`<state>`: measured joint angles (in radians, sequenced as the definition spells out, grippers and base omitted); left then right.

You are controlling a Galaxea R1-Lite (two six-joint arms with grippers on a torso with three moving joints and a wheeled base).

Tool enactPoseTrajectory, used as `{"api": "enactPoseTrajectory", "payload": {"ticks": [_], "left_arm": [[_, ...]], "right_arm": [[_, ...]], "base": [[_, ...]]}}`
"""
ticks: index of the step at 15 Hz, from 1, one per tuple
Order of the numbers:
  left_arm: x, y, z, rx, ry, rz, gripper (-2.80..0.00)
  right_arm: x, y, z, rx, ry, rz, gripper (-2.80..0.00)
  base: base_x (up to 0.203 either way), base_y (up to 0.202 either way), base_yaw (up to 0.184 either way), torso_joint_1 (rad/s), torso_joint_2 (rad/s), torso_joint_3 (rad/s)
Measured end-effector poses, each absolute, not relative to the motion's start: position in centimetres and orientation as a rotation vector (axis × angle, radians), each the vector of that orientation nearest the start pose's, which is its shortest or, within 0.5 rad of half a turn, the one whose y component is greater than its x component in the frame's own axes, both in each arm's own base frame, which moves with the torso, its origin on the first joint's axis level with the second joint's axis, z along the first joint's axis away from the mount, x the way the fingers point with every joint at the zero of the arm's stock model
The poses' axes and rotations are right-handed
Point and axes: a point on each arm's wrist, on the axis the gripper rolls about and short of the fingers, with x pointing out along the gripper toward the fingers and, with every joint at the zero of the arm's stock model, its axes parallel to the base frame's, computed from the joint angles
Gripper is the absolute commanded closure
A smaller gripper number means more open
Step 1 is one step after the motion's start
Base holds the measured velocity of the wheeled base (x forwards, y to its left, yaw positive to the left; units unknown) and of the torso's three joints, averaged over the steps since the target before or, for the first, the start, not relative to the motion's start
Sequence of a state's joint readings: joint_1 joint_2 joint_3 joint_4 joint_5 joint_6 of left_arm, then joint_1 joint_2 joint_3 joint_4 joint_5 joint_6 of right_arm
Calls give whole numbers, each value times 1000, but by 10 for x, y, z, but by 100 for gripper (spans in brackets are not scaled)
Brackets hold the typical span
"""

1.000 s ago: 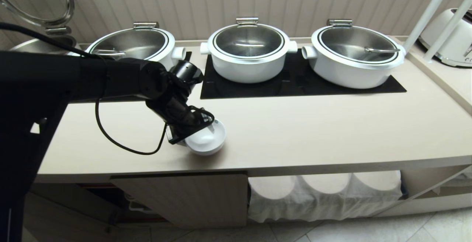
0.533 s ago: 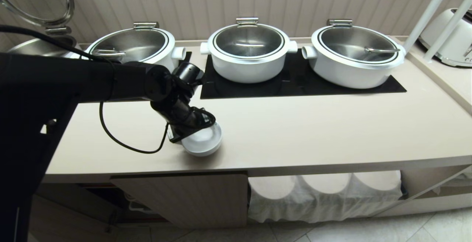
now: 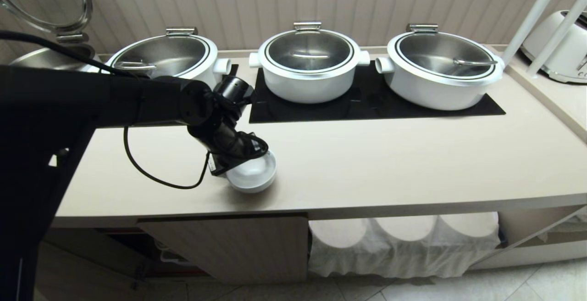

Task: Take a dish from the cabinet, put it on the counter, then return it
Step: Place it on the table, then pick up the bowl from the table

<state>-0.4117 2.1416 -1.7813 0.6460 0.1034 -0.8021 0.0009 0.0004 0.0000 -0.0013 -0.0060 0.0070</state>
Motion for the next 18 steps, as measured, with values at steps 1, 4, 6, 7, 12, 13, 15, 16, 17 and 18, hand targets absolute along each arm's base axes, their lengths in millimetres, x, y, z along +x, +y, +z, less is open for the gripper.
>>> {"api": "enactPoseTrajectory", "payload": {"ticks": [1, 4, 6, 7, 12, 13, 15, 16, 17, 18], "left_arm": [[373, -160, 176, -458, 1016, 117, -280], [371, -158, 182, -428, 998, 110, -280], [369, -157, 186, -420, 989, 100, -280], [368, -156, 189, -423, 983, 99, -280], [360, -153, 201, -430, 963, 89, -280], [358, -153, 204, -433, 958, 86, -280], [351, -150, 211, -428, 966, 88, -280], [347, -148, 215, -428, 965, 88, -280], [344, -147, 220, -431, 957, 84, -280], [340, -146, 224, -434, 949, 80, -280]], "right_arm": [[-23, 0, 76, 7, -1, -5, 0], [-23, 0, 76, 6, -1, -5, 0], [-23, 0, 76, 7, -1, -5, 0], [-23, 0, 76, 7, -1, -4, 0], [-23, 0, 76, 7, -1, -5, 0], [-23, 0, 76, 7, -1, -6, 0], [-23, 0, 76, 6, -1, -4, 0], [-23, 0, 76, 6, -1, -5, 0], [-23, 0, 76, 7, -1, -6, 0], [-23, 0, 76, 6, -1, -6, 0]], "base": [[0, 0, 0, 0, 0, 0], [0, 0, 0, 0, 0, 0], [0, 0, 0, 0, 0, 0], [0, 0, 0, 0, 0, 0], [0, 0, 0, 0, 0, 0], [0, 0, 0, 0, 0, 0], [0, 0, 0, 0, 0, 0], [0, 0, 0, 0, 0, 0], [0, 0, 0, 0, 0, 0], [0, 0, 0, 0, 0, 0]]}}
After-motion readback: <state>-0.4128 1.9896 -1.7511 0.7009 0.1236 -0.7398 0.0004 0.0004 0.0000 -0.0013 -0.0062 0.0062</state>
